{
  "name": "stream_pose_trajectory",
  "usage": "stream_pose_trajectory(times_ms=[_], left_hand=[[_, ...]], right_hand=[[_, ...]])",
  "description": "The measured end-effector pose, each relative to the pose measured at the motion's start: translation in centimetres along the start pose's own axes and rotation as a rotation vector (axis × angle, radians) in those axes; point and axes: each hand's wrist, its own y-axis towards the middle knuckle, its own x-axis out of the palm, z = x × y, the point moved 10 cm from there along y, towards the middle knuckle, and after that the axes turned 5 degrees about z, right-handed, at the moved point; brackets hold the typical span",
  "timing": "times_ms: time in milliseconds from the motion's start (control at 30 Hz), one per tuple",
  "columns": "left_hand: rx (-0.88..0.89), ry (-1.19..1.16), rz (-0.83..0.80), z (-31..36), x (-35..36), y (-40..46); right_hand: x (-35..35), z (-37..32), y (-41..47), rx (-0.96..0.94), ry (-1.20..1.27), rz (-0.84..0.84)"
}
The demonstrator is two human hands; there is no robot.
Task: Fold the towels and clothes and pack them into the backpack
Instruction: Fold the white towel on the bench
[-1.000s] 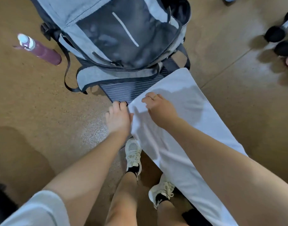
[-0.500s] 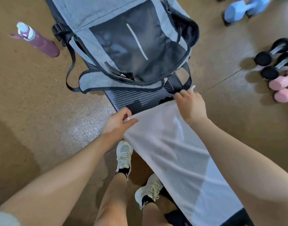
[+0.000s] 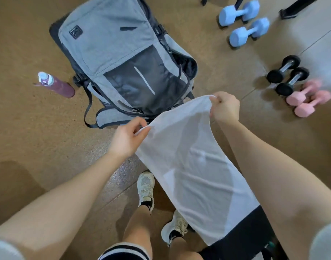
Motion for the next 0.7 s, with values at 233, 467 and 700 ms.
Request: stream_pose_trajectory(times_ms=[233, 467, 700], left_hand=[[0.07, -0.015, -0.216, 4.0, 6.3, -3.6], [0.174, -0.019, -0.458, 8.2, 17.7, -13.2], [0.234, 0.107, -0.757, 11.4, 28.3, -23.2]], right_hand=[[-3.5, 8.4, -2.8, 0.199, 0.112, 0.01], [-7.5, 22.2, -7.4, 0.314, -0.08, 0.076], [-9.2, 36.1, -13.5, 0.554, 0.165, 0.045]])
